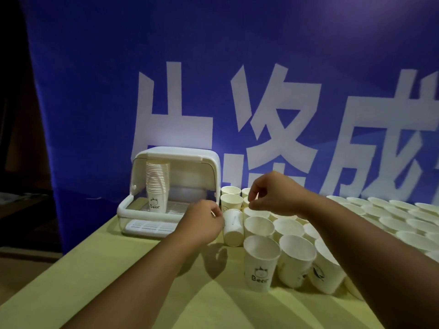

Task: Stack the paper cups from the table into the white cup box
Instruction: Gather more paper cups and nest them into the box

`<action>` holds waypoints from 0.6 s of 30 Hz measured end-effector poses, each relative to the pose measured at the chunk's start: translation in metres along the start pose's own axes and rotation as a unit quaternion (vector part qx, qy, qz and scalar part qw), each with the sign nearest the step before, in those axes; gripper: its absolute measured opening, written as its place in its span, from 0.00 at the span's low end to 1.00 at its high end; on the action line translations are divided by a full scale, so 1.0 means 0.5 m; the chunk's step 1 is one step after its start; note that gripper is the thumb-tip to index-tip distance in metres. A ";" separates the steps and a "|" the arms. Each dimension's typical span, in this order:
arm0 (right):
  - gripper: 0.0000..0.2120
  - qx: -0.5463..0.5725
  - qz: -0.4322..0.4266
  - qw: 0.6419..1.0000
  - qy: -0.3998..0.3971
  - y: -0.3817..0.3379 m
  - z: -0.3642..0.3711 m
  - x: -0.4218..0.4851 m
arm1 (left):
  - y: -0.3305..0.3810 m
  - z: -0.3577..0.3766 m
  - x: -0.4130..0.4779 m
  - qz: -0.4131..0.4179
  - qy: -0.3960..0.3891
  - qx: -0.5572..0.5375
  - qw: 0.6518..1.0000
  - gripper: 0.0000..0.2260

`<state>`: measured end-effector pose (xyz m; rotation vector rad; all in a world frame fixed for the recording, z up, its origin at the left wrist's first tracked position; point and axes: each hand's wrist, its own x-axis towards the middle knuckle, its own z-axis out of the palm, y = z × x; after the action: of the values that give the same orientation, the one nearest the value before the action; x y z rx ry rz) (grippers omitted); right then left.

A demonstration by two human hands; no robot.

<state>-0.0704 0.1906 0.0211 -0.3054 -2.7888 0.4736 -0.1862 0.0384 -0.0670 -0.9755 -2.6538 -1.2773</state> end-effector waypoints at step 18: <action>0.17 -0.189 0.018 0.973 -0.131 0.081 0.029 0.009 | 0.037 0.070 -0.057 0.063 -0.083 -0.068 0.992 0.10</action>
<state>-0.0731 0.2251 -0.0049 -0.4002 -3.1285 -0.0206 -0.1453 0.0574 -0.0857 -1.2992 -2.5992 -1.4240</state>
